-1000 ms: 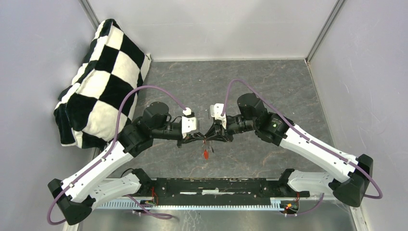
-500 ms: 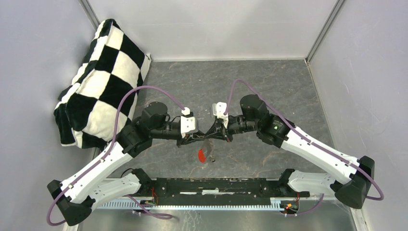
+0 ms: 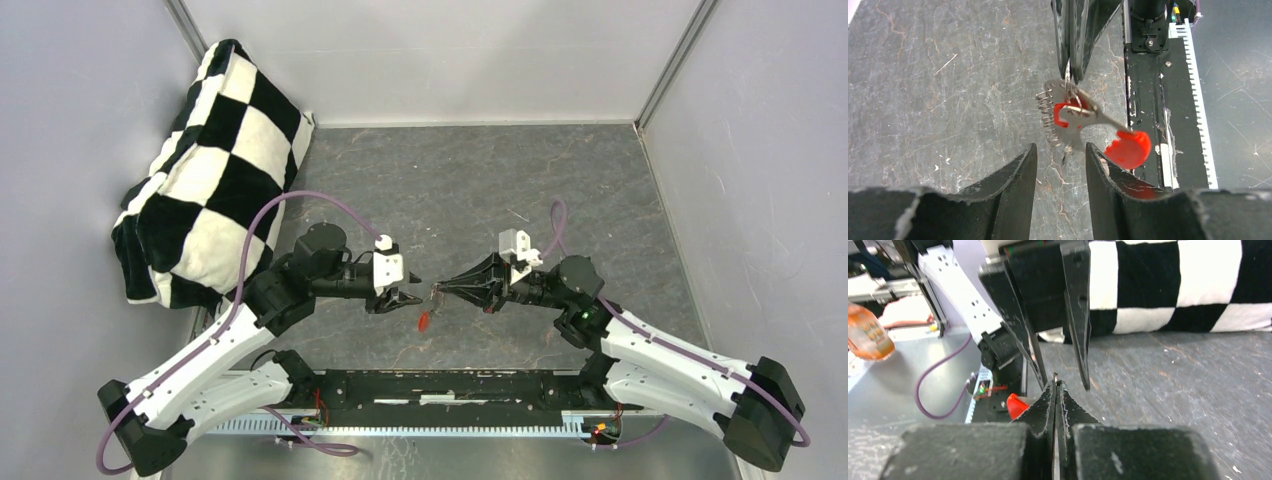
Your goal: Put the keys on the keyring
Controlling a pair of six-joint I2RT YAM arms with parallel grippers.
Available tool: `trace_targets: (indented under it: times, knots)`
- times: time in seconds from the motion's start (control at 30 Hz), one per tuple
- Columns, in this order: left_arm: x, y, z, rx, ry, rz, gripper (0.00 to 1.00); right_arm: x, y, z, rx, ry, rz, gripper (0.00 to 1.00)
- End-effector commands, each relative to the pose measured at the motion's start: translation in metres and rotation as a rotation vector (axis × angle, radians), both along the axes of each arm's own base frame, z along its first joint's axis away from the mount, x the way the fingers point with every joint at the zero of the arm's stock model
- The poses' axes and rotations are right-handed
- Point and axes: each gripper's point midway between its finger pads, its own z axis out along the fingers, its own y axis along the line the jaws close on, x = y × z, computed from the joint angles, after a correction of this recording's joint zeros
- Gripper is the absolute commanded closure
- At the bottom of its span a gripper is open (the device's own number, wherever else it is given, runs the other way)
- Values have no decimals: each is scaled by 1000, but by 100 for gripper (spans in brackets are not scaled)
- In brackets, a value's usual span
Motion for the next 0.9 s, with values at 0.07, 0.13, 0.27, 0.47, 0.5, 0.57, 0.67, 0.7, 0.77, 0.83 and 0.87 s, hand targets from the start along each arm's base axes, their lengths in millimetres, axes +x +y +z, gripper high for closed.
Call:
trace_targets:
  times: [0.07, 0.13, 0.27, 0.47, 0.5, 0.57, 0.67, 0.7, 0.77, 0.83, 0.87]
  knots:
    - [6, -14, 12, -109, -74, -17, 52, -9, -8, 62, 306, -15, 33, 99]
    - [9, -17, 19, -139, -67, -7, 52, -8, -6, 59, 306, 1, 41, 99]
    - [4, -23, 31, -181, -30, -34, 60, -5, -3, 55, 294, 9, 28, 99]
    - [-17, -25, 38, -208, 37, -123, 66, 5, 0, 48, 252, 17, -10, 99]
    - [-18, -25, 37, -207, 40, -130, 68, 5, 1, 47, 244, 19, -9, 99]
    - [-18, -26, 37, -207, 35, -139, 75, 5, 2, 45, 236, 22, -4, 99]
    - [-15, -28, 39, -213, 20, -138, 86, 4, 3, 41, 223, 32, 1, 99]
    - [-14, -28, 41, -216, 14, -138, 90, 4, 3, 40, 217, 34, 1, 99]
    - [-12, -29, 45, -225, -6, -131, 95, 5, 3, 36, 205, 39, -2, 99]
    - [-9, -30, 50, -232, -24, -122, 98, 5, 4, 33, 192, 44, 0, 99]
    - [-8, -29, 51, -231, -34, -120, 98, 5, 4, 33, 191, 44, 1, 99]
